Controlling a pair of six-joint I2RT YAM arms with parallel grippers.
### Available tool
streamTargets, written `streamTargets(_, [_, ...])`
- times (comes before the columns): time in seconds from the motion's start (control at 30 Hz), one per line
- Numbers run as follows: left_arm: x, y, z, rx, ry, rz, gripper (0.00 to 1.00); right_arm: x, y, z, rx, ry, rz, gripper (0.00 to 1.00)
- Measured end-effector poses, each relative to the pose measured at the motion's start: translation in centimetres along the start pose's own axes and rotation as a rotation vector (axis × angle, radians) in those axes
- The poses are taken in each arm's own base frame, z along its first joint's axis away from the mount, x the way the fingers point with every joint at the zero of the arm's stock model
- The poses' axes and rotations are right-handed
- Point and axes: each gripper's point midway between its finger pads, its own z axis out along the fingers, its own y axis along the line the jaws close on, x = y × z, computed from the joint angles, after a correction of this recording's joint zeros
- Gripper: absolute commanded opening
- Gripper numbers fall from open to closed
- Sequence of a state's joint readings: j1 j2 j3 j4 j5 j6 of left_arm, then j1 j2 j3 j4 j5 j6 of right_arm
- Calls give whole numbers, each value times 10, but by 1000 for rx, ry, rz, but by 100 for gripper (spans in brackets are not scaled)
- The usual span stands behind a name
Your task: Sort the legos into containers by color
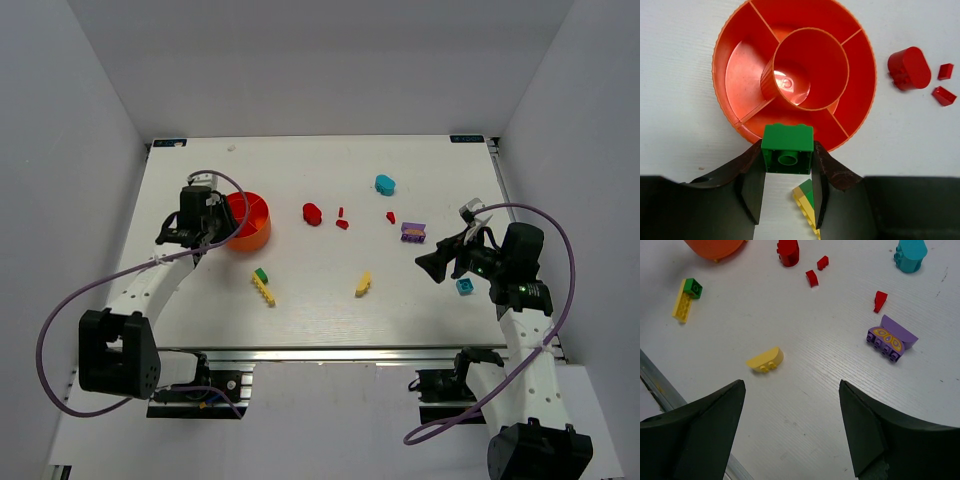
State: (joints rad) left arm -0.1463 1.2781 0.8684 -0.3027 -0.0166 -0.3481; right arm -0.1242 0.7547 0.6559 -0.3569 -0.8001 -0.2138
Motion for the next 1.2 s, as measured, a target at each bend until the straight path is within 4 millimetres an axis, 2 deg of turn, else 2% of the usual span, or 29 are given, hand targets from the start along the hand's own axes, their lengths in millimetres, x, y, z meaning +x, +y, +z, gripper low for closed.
streamTargets(0.23, [8, 3, 8, -11, 32, 16, 67, 0, 0, 0, 0, 1, 1, 81])
streamTargets(0.43, [7, 3, 8, -8, 27, 20, 70, 2, -1, 1, -2, 7, 7, 82])
streamTargets(0.53, [2, 1, 4, -4, 17, 19, 55, 1, 1, 1, -16, 4, -5, 80])
streamTargets(0.57, [-1, 0, 1, 0, 6, 18, 34, 1, 2, 1, -25, 3, -20, 78])
streamTargets(0.63, [-14, -7, -11, 28, -31, 10, 14, 1, 8, 1, -67, -3, -49, 76])
streamTargets(0.7, [-28, -17, -31, 71, -82, 7, 5, 4, 18, 1, -131, -15, -110, 70])
streamTargets(0.77, [-42, -31, -58, 144, -144, -3, 6, 10, 32, 0, -204, -23, -153, 61])
streamTargets(0.83, [-47, -44, -86, 223, -186, -20, 24, 13, 45, 0, -271, -31, -183, 57])
streamTargets(0.87, [-45, -51, -99, 269, -201, -39, 28, 14, 50, 0, -301, -37, -195, 55])
streamTargets(0.9, [-36, -54, -109, 305, -197, -61, 32, 14, 53, 1, -324, -37, -194, 54])
streamTargets(0.97, [-8, -55, -116, 342, -144, -123, 42, 16, 55, 6, -348, -22, -180, 55])
streamTargets(1.0, [14, -53, -115, 350, -93, -162, 50, 16, 55, 9, -353, -12, -166, 55])
streamTargets(1.03, [35, -49, -112, 345, -34, -197, 62, 14, 54, 13, -351, -3, -150, 54])
streamTargets(1.1, [82, -40, -105, 309, 114, -282, 64, 12, 49, 23, -339, 21, -114, 57])
streamTargets(1.2, [129, -34, -102, 259, 301, -377, 67, 10, 46, 35, -315, 47, -65, 70])
